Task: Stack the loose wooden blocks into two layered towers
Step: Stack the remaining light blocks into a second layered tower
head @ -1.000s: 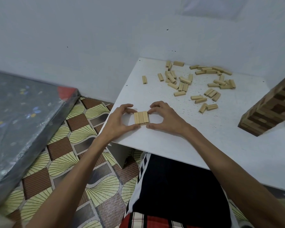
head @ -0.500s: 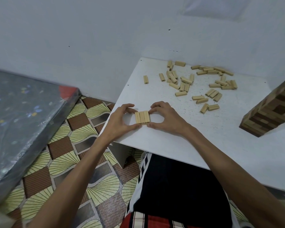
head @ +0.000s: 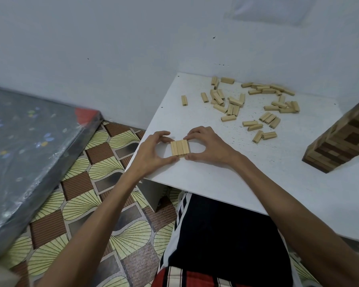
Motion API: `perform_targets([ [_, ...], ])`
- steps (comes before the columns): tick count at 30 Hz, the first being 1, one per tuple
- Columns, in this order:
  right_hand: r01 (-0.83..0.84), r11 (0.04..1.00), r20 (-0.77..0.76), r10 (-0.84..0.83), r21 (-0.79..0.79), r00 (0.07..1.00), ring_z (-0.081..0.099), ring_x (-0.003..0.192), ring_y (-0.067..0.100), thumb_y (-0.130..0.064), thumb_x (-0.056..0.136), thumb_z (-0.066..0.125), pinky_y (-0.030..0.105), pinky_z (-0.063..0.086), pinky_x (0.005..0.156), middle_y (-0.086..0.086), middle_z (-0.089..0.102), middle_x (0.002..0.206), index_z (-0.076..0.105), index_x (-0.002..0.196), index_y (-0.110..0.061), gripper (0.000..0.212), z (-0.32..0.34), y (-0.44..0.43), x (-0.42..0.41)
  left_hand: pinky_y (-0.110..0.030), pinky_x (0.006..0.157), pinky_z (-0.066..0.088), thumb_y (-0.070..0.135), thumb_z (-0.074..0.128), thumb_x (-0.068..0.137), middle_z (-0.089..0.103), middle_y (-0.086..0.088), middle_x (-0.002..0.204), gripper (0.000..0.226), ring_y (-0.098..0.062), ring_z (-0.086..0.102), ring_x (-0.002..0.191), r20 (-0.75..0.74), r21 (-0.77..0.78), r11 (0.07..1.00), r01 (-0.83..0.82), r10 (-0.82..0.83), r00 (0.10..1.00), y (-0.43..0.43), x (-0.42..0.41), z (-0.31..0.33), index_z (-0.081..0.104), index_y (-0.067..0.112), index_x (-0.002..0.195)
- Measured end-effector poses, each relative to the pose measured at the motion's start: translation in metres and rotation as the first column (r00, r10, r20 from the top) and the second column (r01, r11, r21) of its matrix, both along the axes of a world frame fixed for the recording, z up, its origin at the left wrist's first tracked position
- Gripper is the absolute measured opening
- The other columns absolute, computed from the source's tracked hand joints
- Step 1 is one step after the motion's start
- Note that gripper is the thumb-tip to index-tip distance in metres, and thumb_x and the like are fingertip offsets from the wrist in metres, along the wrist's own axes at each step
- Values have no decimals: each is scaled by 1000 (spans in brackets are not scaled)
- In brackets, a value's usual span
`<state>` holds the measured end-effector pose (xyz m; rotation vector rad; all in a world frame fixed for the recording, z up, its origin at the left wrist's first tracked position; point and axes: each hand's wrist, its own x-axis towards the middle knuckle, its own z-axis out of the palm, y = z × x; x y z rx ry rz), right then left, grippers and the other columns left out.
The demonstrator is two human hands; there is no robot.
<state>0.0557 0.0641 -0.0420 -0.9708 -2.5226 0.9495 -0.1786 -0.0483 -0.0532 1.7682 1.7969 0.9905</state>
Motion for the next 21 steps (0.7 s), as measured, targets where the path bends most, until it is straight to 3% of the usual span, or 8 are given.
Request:
perform_targets([
  [21, 14, 1000, -5, -14, 28, 1000, 33, 130, 11, -49, 80, 84, 27, 28, 107, -11, 48, 136, 63, 134, -34, 59, -4, 0, -2, -36, 103, 43, 44, 92, 70, 67, 23, 117, 78, -7, 57, 120, -7, 24, 1000, -9, 9, 1000, -1, 2, 0, 53, 29, 136],
])
